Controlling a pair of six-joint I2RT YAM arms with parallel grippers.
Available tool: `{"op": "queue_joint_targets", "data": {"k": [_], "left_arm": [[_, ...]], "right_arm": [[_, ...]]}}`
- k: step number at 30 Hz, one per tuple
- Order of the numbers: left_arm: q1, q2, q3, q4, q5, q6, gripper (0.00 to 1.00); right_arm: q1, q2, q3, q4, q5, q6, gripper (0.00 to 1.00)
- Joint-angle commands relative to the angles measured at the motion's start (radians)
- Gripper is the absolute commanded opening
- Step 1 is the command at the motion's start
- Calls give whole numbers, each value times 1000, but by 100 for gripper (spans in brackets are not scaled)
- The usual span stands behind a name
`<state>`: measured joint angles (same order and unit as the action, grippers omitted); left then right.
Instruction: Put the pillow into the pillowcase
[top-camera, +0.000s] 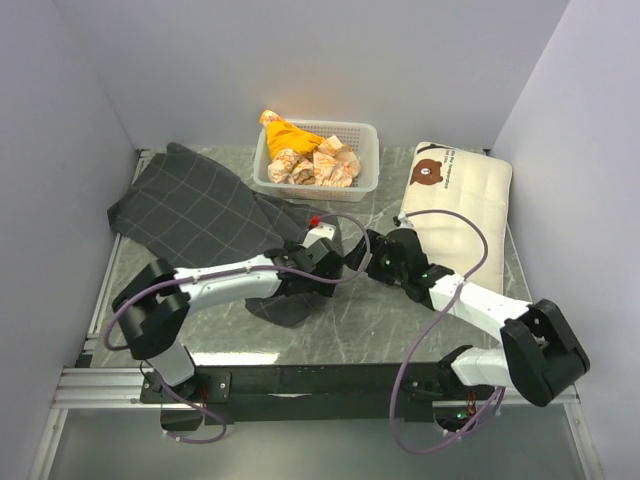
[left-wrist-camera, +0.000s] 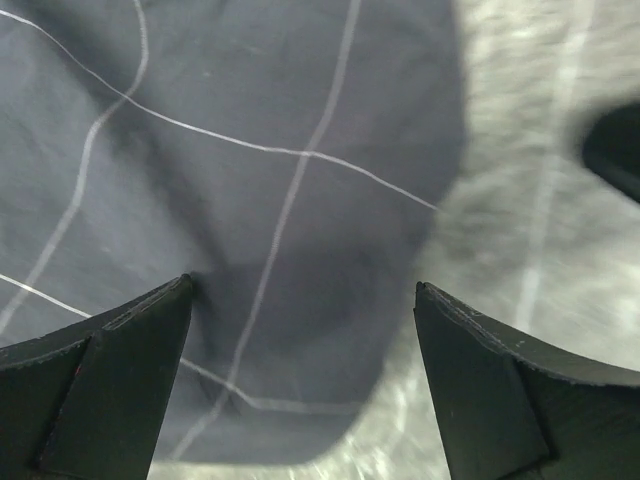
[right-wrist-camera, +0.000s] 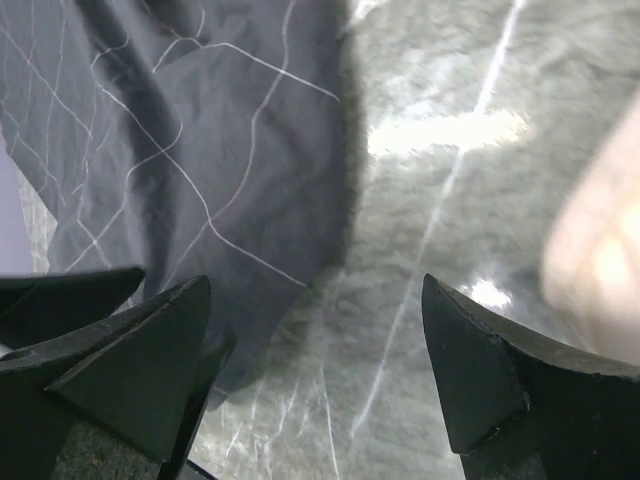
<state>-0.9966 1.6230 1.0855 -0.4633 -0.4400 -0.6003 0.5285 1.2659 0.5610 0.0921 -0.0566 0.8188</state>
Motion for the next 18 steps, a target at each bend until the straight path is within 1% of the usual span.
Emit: {"op": "queue_joint_targets", "data": {"k": [1, 3, 4, 5, 6, 8, 11, 12, 13, 15, 16, 18], "left_arm": [[4, 66, 73, 29, -103, 50, 95], [4, 101, 85, 31, -109, 57, 81], [4, 126, 97, 34, -109, 60, 71], [6, 132, 102, 29, -109, 62, 37], [7, 133, 109, 23, -111, 60, 21], [15, 106, 123, 8, -109, 54, 1], [58, 5, 123, 5, -56, 45, 1], [78, -61, 117, 12, -24, 40, 1], [129, -96, 99, 23, 56, 37, 1], [194, -191, 73, 61, 153, 34, 1], [269, -219, 50, 74, 261, 27, 1], [341, -288, 30, 103, 361, 20, 1]], "right_arm": [[-10, -80, -32, 41, 40, 45, 92], [-10, -74, -44, 54, 29, 48, 92], [-10, -62, -47, 60, 26, 48, 92], [-10, -56, -58, 66, 23, 48, 91], [-10, -48, -62, 81, 12, 49, 91], [-5, -25, -72, 101, 1, 49, 91], [4, 21, -55, 129, -22, 42, 91], [11, 35, -43, 129, -25, 33, 90], [22, 64, -30, 127, -20, 28, 90], [50, 92, 14, 121, -9, 17, 89], [59, 120, 29, 115, 0, 14, 89], [77, 167, 72, 121, 5, 20, 88]]}}
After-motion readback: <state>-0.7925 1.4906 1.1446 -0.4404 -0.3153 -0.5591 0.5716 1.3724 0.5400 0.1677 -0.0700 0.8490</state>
